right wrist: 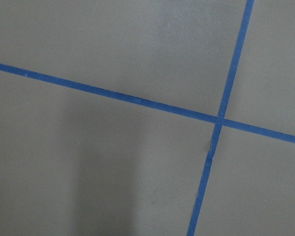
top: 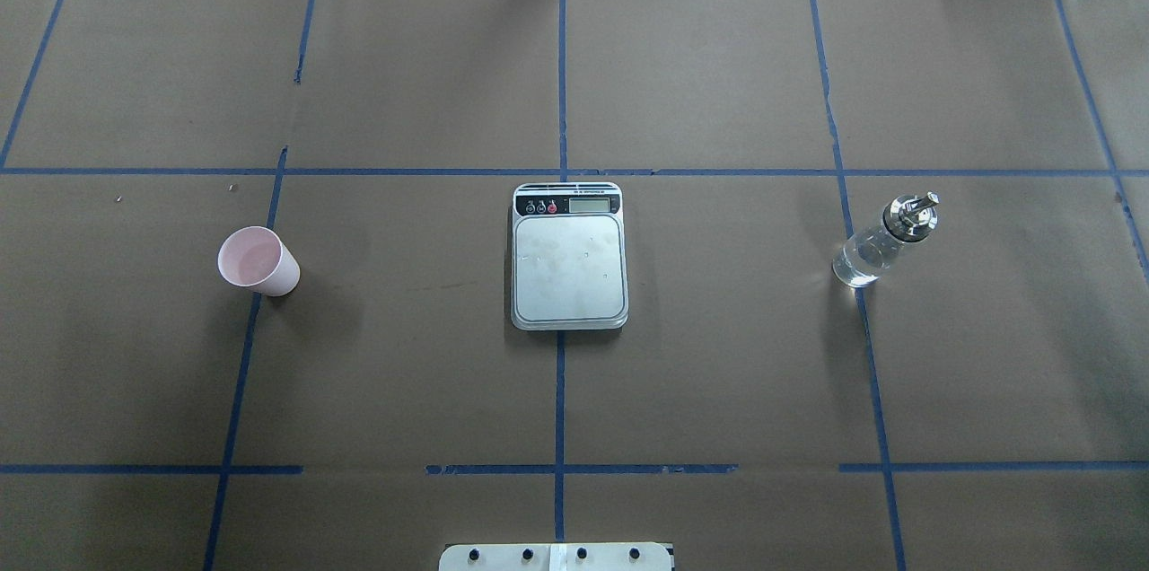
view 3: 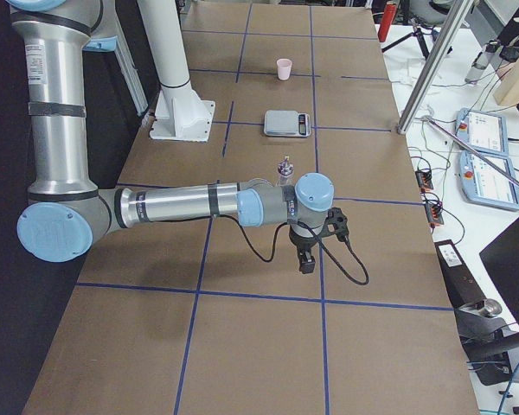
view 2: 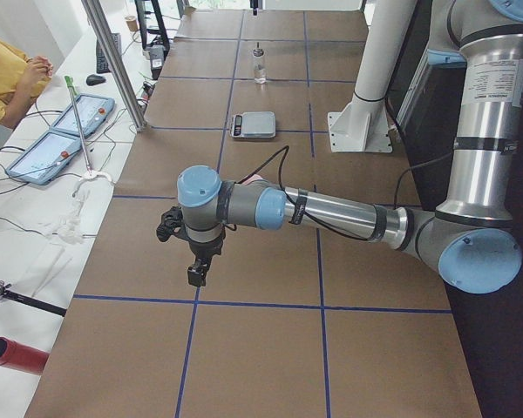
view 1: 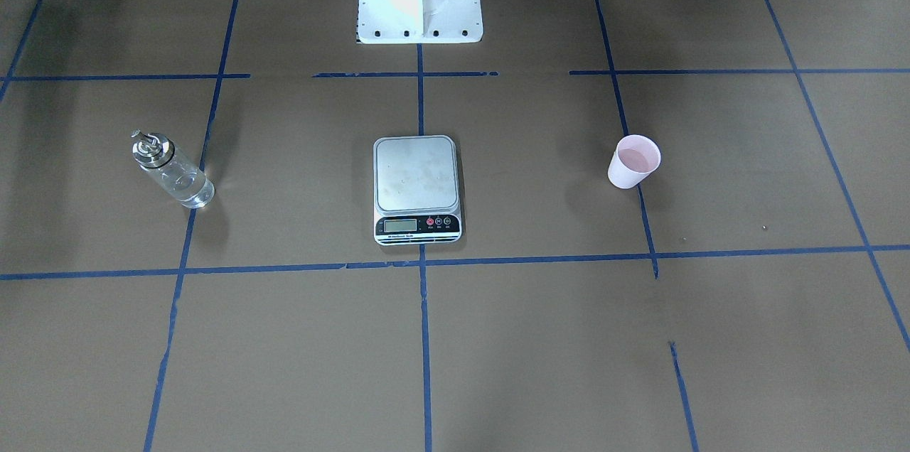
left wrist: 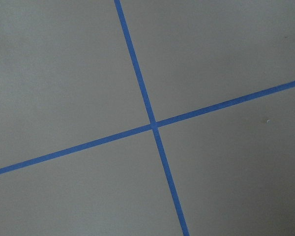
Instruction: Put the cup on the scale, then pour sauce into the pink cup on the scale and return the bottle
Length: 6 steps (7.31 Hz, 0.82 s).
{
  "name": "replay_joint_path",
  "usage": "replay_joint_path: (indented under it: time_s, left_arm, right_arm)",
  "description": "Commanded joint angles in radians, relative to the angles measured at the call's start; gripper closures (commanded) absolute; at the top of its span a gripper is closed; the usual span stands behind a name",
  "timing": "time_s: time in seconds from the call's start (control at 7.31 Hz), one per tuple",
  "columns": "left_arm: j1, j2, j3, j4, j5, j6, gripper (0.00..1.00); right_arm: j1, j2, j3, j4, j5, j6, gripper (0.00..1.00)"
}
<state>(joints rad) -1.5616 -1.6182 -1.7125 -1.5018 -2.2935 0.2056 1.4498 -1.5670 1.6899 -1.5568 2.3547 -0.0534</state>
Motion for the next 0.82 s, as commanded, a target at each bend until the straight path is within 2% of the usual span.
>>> replay_joint_path:
  time_s: [0.0, 0.41, 0.68]
  left_arm:
    - [0.002, -0.002, 0.008, 0.011, -0.038, 0.003, 0.00]
    - [0.003, -0.006, -0.010, 0.022, -0.046, -0.001, 0.00]
    - [0.006, -0.011, -0.001, 0.008, -0.086, -0.008, 0.00]
  right_arm:
    - [0.000, 0.004, -0.001, 0.006, -0.003, -0.002, 0.00]
    - [0.000, 0.005, 0.004, 0.009, 0.012, 0.000, 0.00]
    - [0.000, -0.002, 0.007, 0.014, 0.009, 0.000, 0.00]
